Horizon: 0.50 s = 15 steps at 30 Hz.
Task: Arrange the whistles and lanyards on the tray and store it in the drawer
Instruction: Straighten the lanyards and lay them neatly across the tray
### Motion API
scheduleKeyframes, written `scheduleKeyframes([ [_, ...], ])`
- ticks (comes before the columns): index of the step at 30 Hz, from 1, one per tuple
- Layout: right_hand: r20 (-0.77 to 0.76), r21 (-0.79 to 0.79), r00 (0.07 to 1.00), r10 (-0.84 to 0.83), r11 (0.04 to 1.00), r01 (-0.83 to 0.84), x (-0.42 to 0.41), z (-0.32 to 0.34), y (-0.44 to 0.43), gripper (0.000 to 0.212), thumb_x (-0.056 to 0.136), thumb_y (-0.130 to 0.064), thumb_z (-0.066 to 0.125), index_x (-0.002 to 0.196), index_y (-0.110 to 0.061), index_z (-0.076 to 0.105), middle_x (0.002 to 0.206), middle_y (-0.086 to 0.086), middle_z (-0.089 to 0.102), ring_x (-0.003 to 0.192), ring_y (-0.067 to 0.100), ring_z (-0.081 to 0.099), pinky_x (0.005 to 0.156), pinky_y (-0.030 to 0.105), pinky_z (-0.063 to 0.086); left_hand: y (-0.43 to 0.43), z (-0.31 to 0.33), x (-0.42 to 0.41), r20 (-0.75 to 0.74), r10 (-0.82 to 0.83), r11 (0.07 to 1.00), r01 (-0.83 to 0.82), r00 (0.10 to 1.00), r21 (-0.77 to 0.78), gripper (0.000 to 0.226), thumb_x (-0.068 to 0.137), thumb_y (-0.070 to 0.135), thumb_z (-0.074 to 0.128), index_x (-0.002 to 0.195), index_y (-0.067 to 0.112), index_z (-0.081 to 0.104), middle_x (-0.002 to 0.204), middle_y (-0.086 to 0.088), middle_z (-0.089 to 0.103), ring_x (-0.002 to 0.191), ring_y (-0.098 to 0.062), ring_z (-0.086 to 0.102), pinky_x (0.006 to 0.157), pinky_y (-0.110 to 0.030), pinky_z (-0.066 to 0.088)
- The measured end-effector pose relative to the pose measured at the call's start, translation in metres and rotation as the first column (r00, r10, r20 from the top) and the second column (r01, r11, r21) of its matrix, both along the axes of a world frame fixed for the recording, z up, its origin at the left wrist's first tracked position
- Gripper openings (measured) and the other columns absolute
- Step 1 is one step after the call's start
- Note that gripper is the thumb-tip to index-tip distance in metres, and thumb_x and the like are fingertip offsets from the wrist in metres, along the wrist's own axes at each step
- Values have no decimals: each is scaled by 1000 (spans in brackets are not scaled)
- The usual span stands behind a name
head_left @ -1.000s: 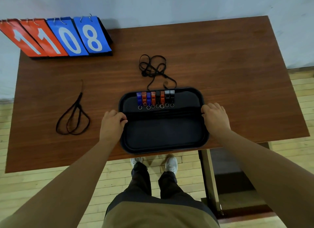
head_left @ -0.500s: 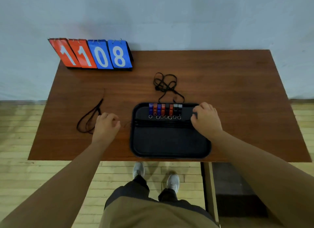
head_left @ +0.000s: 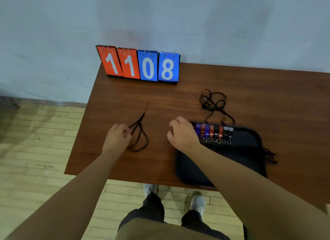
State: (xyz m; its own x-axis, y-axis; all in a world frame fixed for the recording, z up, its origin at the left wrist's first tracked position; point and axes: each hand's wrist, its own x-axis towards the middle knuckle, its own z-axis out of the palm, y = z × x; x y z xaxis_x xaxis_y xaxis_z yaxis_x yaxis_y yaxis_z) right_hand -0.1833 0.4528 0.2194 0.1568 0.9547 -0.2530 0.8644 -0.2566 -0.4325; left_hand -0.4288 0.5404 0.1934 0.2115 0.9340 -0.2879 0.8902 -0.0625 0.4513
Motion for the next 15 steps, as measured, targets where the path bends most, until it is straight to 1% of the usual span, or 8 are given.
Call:
scheduleKeyframes([
  [3, -32, -49, 999, -11, 999, 9, -38, -21, 21, 33, 95, -27, 52, 124, -12, 60, 124, 8, 54, 117, 28, 50, 102, 42, 43, 18, -18, -13, -4, -54, 998, 54, 999, -26, 13, 92, 22, 62, 103, 18, 66, 102, 1, 52, 95, -22, 57, 79, -36, 50],
  [6, -32, -108, 999, -28, 994, 25, -64, -40, 36, 35, 97, -27, 52, 128, -11, 57, 127, 10, 52, 120, 30, 47, 104, 42, 41, 32, -35, -17, -24, -39, 997, 38, 999, -63, 28, 93, 28, 65, 117, 14, 63, 113, -5, 53, 106, -26, 54, 89, -40, 51],
  [8, -14, -166, 999, -33, 986, 30, -76, -50, 43, 38, 98, -33, 52, 130, -12, 55, 131, 10, 50, 123, 30, 45, 105, 42, 41, 38, -45, -17, -22, -14, 996, 12, 1000, -86, 40, 93, 34, 66, 125, 12, 59, 120, -8, 53, 113, -28, 53, 94, -42, 50],
  [10, 25, -211, 999, -24, 977, 29, -85, -58, 48, 42, 98, -39, 53, 130, -12, 53, 134, 11, 47, 126, 32, 44, 106, 43, 41, 40, -53, -16, -35, -46, 995, 43, 998, -87, 40, 94, 33, 66, 127, 12, 57, 123, -8, 52, 117, -28, 50, 97, -41, 49],
  [12, 95, -245, 995, 17, 970, 7, -94, -65, 50, 44, 98, -42, 53, 131, -12, 50, 137, 13, 44, 127, 34, 41, 106, 44, 40, 41, -59, -17, -48, -98, 993, 95, 994, -66, 31, 95, 30, 65, 121, 13, 59, 120, -7, 51, 117, -28, 47, 96, -39, 46],
  [13, 130, -251, 991, 39, 968, -5, -98, -67, 50, 43, 99, -39, 52, 132, -12, 48, 137, 14, 42, 127, 35, 41, 105, 44, 39, 42, -62, -18, -49, -125, 991, 122, 991, -50, 24, 96, 28, 64, 114, 13, 61, 114, -6, 51, 114, -28, 48, 95, -37, 45],
  [15, 159, -242, 986, 49, 970, -9, -102, -70, 49, 33, 102, -27, 48, 130, -10, 49, 136, 14, 44, 125, 34, 41, 104, 43, 39, 44, -65, -21, -49, -172, 985, 170, 984, -39, 14, 96, 26, 64, 100, 12, 64, 100, -1, 48, 106, -28, 50, 96, -37, 43],
])
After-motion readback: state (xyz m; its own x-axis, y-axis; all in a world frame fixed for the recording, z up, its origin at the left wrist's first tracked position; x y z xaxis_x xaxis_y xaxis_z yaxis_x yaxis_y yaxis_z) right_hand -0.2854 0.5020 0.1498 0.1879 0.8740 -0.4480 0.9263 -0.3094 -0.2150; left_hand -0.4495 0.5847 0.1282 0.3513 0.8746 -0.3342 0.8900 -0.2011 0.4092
